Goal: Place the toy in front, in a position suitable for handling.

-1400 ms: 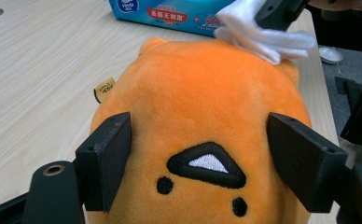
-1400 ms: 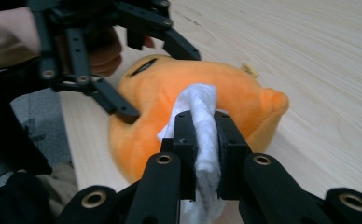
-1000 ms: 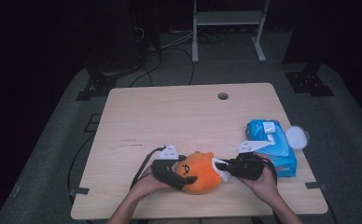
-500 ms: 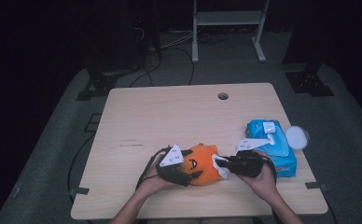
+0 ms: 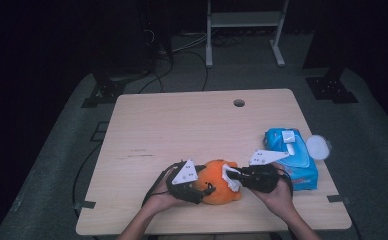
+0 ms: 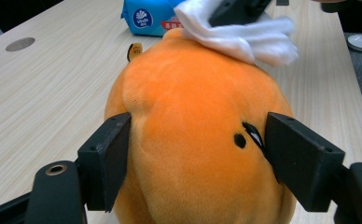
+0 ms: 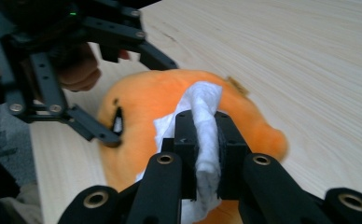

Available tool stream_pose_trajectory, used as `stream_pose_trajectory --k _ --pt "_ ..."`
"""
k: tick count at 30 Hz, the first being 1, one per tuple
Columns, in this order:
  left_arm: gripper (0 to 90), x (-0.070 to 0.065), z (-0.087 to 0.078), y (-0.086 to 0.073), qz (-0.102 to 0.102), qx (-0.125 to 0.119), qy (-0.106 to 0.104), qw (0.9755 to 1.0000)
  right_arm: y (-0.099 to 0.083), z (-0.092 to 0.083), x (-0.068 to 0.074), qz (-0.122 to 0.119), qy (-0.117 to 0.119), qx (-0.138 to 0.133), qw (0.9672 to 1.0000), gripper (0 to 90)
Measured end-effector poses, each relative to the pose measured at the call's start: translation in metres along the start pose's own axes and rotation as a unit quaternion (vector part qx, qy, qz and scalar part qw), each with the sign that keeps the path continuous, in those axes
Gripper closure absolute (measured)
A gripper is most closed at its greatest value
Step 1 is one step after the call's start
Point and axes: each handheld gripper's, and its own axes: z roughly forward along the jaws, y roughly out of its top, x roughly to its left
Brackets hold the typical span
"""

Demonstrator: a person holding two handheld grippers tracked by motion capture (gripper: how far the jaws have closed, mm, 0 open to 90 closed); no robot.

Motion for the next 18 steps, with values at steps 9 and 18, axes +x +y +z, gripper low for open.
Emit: stream_pose_trajectory --k 9,18 --pt "24.1 -0.008 0.0 0.005 0.018 0.004 0.007 0.9998 -0.013 -0.011 -0.027 0.051 -0.047 -0.007 0.9975 81.1" --pt "24.8 -0.008 0.0 0.004 0.019 -0.002 0.004 0.9998 -0.009 -0.005 -0.024 0.054 -0.044 -0.013 0.9975 81.1"
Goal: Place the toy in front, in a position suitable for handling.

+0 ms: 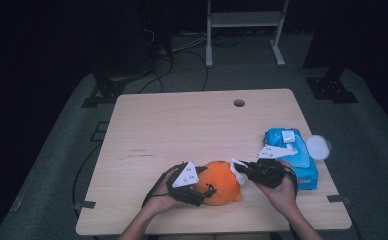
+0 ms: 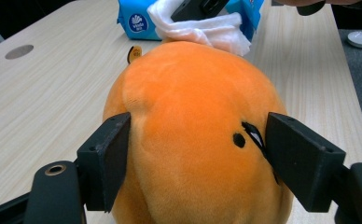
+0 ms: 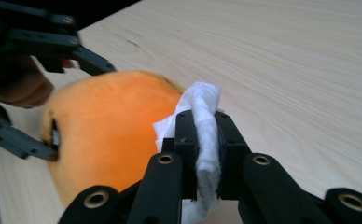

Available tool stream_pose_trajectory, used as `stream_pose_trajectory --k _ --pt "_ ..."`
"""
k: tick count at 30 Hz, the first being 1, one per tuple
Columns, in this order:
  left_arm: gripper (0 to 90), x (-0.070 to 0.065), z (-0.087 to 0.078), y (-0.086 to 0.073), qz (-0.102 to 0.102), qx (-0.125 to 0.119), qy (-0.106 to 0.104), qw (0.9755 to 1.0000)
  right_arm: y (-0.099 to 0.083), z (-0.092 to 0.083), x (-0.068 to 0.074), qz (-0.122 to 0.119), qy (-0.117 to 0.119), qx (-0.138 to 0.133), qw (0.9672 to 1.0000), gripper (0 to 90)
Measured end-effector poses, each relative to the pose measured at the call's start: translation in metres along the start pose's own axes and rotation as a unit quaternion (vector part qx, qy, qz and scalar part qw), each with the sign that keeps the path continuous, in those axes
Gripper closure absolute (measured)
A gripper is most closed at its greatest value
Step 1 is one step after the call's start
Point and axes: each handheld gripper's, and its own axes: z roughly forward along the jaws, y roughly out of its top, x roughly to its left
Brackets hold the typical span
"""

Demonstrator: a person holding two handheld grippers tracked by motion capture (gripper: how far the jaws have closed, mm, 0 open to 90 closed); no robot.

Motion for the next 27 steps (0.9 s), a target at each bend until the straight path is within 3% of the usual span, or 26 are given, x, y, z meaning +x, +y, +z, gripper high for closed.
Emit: stream_pose_trajectory --k 4,8,10,13,14,15,16,18,21,24,27 --pt "24.7 -0.004 0.001 0.004 0.018 0.007 0.006 0.9998 -0.003 -0.003 -0.001 0.022 0.003 -0.002 0.9998 81.1" --pt "24.1 -0.003 0.001 0.002 0.014 0.006 0.004 0.9999 0.003 -0.003 0.017 -0.001 0.028 -0.016 0.9995 80.9" --pt "24.1 -0.004 0.001 0.002 0.015 0.005 0.005 0.9999 0.005 -0.001 0.022 -0.014 0.028 -0.014 0.9994 80.4" --pt "24.3 -0.005 0.001 0.002 0.017 0.004 0.005 0.9998 0.004 0.0 0.018 -0.015 0.024 -0.012 0.9995 80.2" --pt "24.5 -0.005 0.001 0.002 0.019 0.004 0.006 0.9998 0.001 -0.001 0.008 -0.001 0.019 -0.009 0.9998 80.2" --pt "24.5 -0.005 0.002 0.003 0.021 0.004 0.007 0.9997 0.001 -0.001 0.008 -0.001 0.019 -0.009 0.9998 80.2" --pt "24.6 -0.006 0.002 0.003 0.022 0.002 0.007 0.9997 -0.001 -0.002 -0.001 0.017 0.021 -0.008 0.9996 80.3" --pt "24.7 -0.009 0.003 0.007 0.034 0.005 0.008 0.9994 0.0 -0.004 -0.002 0.018 0.016 -0.008 0.9997 80.6" --pt "24.7 -0.011 0.004 0.008 0.041 0.007 0.01 0.9991 0.004 -0.005 0.009 0.006 0.021 -0.014 0.9997 80.8" --pt "24.8 -0.016 0.004 0.009 0.065 0.007 0.013 0.9978 0.009 -0.004 0.02 -0.007 0.035 -0.023 0.9991 80.8" --pt "25.0 -0.02 0.004 0.01 0.083 0.008 0.017 0.9964 0.009 -0.004 0.019 -0.015 0.031 -0.02 0.9992 80.7"
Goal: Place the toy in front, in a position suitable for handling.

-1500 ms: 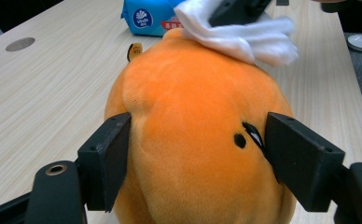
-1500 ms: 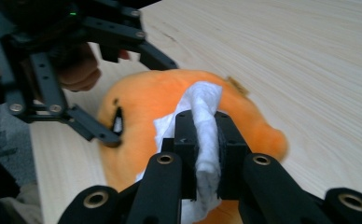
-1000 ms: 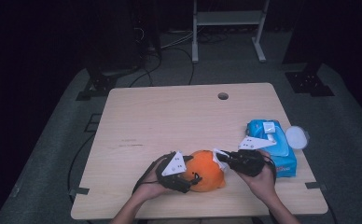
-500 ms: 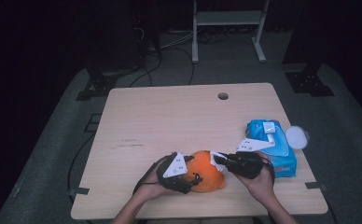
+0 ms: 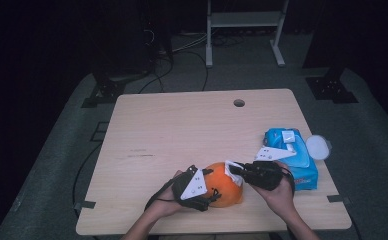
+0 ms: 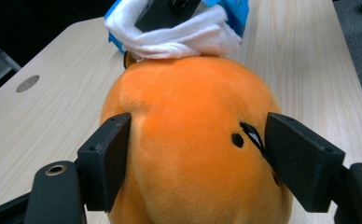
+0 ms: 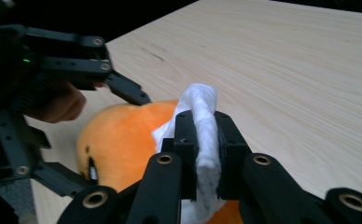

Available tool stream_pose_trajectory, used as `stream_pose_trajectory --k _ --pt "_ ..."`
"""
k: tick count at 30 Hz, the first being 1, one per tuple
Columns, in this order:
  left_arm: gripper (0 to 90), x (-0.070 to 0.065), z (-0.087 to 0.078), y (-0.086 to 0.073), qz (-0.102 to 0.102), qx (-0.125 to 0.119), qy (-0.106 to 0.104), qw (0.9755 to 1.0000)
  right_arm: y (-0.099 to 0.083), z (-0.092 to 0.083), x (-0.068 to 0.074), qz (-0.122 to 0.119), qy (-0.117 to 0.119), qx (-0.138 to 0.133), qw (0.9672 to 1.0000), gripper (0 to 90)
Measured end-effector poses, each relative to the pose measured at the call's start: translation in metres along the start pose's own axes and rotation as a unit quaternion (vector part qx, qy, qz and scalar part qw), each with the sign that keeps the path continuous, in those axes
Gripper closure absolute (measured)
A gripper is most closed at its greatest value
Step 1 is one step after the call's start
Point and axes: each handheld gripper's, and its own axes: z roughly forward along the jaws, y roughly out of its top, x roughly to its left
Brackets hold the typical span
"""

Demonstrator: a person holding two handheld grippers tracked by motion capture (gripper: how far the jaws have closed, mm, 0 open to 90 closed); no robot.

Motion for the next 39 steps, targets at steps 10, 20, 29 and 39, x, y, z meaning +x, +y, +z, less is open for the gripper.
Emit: stream_pose_trajectory --k 10,20,29,39 --pt "24.7 0.001 0.001 -0.002 -0.007 -0.004 -0.004 1.0 -0.005 -0.005 -0.012 0.021 -0.011 0.006 0.9997 80.9" --pt "24.6 0.02 -0.002 -0.016 -0.097 -0.008 -0.015 0.9952 -0.011 -0.004 -0.018 0.018 -0.022 0.025 0.9993 80.9" --pt "23.8 0.029 -0.002 -0.024 -0.137 -0.001 0.004 0.9906 -0.011 -0.002 0.015 -0.038 -0.001 0.038 0.9985 81.3" --pt "15.0 0.024 0.001 -0.021 -0.1 0.001 -0.001 0.995 -0.013 0.004 -0.008 -0.016 -0.02 0.041 0.9988 80.9"
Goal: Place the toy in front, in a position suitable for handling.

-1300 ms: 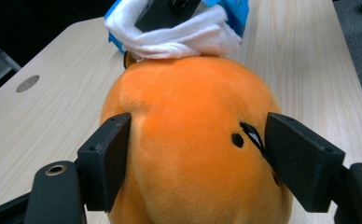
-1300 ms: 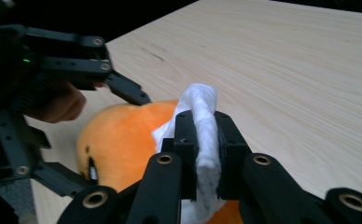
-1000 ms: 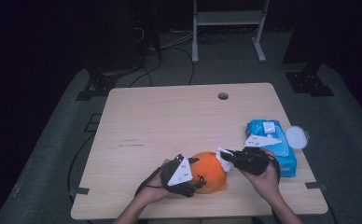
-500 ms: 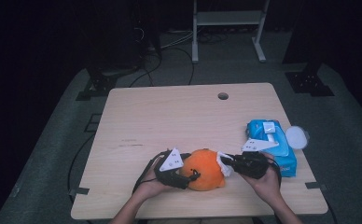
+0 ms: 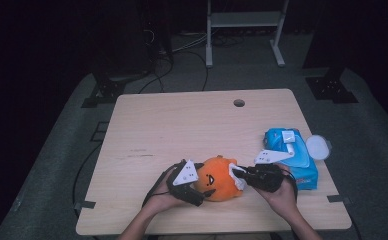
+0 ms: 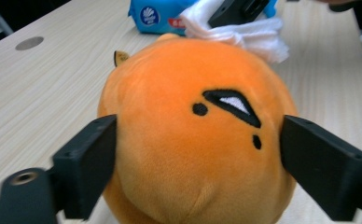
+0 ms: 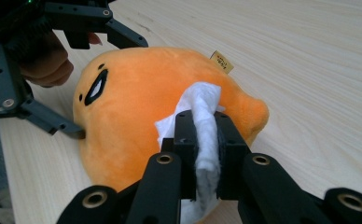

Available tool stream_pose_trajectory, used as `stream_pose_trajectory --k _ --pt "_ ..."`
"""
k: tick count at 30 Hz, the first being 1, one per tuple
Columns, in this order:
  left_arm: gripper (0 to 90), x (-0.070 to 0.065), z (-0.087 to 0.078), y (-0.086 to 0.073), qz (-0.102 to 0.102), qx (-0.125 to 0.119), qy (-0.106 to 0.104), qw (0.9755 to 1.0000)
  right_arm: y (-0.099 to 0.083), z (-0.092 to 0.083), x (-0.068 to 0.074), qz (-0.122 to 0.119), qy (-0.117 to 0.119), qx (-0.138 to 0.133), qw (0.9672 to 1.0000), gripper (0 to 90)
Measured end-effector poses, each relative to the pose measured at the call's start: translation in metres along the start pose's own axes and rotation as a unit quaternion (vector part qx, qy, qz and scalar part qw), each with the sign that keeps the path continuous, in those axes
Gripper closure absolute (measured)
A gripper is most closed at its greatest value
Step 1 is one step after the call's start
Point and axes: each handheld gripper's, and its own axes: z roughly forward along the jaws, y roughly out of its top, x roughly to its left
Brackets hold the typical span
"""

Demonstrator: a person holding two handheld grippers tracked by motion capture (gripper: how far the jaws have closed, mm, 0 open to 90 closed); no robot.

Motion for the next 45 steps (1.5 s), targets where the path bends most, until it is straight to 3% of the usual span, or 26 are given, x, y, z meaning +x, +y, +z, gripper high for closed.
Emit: stream_pose_trajectory --k 1,3,9,12,14,17,19,20,21,22,24,27,29,30,31,33,34,37,39,40,41,42,45 --pt "17.2 0.0 0.0 0.0 0.0 0.0 0.0 1.0 0.0 0.0 0.0 0.0 0.0 0.0 1.0 80.9" --pt "19.3 0.005 -0.001 -0.002 -0.02 0.005 0.002 0.9998 0.0 -0.001 0.0 -0.006 -0.006 0.006 0.9999 80.9" --pt "19.7 0.012 -0.004 -0.007 -0.053 0.006 0.003 0.9986 -0.008 -0.002 -0.004 -0.002 -0.01 0.028 0.9995 81.0" --pt "20.7 0.014 -0.004 -0.009 -0.061 0.006 0.009 0.9981 -0.01 -0.005 0.004 -0.014 -0.005 0.031 0.9994 81.2" --pt "21.0 0.015 -0.002 -0.009 -0.074 0.005 0.022 0.997 -0.003 -0.007 0.017 -0.034 0.004 0.022 0.9992 81.2" --pt "21.1 0.015 -0.001 -0.008 -0.074 0.005 0.025 0.997 0.0 -0.004 0.02 -0.043 0.004 0.023 0.9988 81.2" --pt "19.4 0.014 -0.001 -0.008 -0.075 0.0 0.021 0.9969 -0.002 -0.002 0.009 -0.025 0.005 0.022 0.9994 81.0" --pt "16.6 0.014 -0.002 -0.009 -0.066 -0.024 0.008 0.9975 -0.004 -0.002 0.004 -0.02 -0.001 0.023 0.9995 81.0" --pt "14.1 0.014 -0.002 -0.009 -0.066 -0.024 0.008 0.9975 -0.004 -0.002 0.004 -0.02 -0.001 0.023 0.9995 81.0" --pt "12.5 0.013 -0.001 -0.009 -0.063 -0.039 0.003 0.9973 -0.007 -0.001 -0.006 -0.013 -0.012 0.03 0.9994 80.9" --pt "12.8 0.011 0.001 -0.007 -0.052 -0.032 0.009 0.9981 -0.008 -0.001 -0.01 -0.005 -0.01 0.031 0.9995 81.0" --pt "20.4 0.01 0.001 -0.006 -0.052 -0.02 0.019 0.9982 -0.006 -0.001 -0.005 -0.011 -0.013 0.031 0.9994 81.4" --pt "21.4 0.013 0.0 -0.007 -0.075 -0.016 0.022 0.9968 -0.002 -0.003 0.004 -0.02 -0.008 0.022 0.9995 81.5" --pt "22.3 0.015 0.001 -0.007 -0.086 -0.018 0.023 0.9959 0.003 -0.003 0.016 -0.034 0.005 0.009 0.9994 81.4" --pt "22.3 0.015 0.001 -0.008 -0.093 -0.018 0.024 0.9952 0.003 -0.003 0.016 -0.034 0.005 0.009 0.9994 81.4" --pt "22.1 0.015 0.003 -0.007 -0.105 -0.019 0.028 0.9939 0.006 -0.001 0.025 -0.04 0.029 0.002 0.9988 81.3" --pt "19.4 0.015 0.003 -0.006 -0.104 -0.019 0.03 0.994 0.007 0.005 0.034 -0.068 0.011 0.009 0.9975 81.3" --pt "8.0 0.016 0.002 -0.008 -0.103 -0.029 0.027 0.9939 0.006 0.004 0.027 -0.06 0.004 0.01 0.9981 81.1" --pt "6.6 0.018 0.001 -0.01 -0.113 -0.039 0.025 0.9925 0.005 0.003 0.022 -0.056 -0.004 0.008 0.9984 81.0" --pt "6.6 0.019 0.001 -0.01 -0.114 -0.039 0.024 0.9924 0.003 0.0 0.014 -0.038 -0.006 0.005 0.9992 80.5" --pt "8.2 0.018 0.001 -0.009 -0.114 -0.038 0.02 0.9925 0.003 -0.001 0.011 -0.03 -0.01 0.003 0.9995 80.5" --pt "15.8 0.016 0.002 -0.007 -0.104 -0.037 0.018 0.9937 0.002 -0.002 0.008 -0.02 -0.007 0.001 0.9998 80.8" --pt "22.1 0.013 0.002 -0.002 -0.101 -0.039 0.018 0.9939 0.004 0.0 0.014 -0.028 -0.003 0.001 0.9996 81.2"
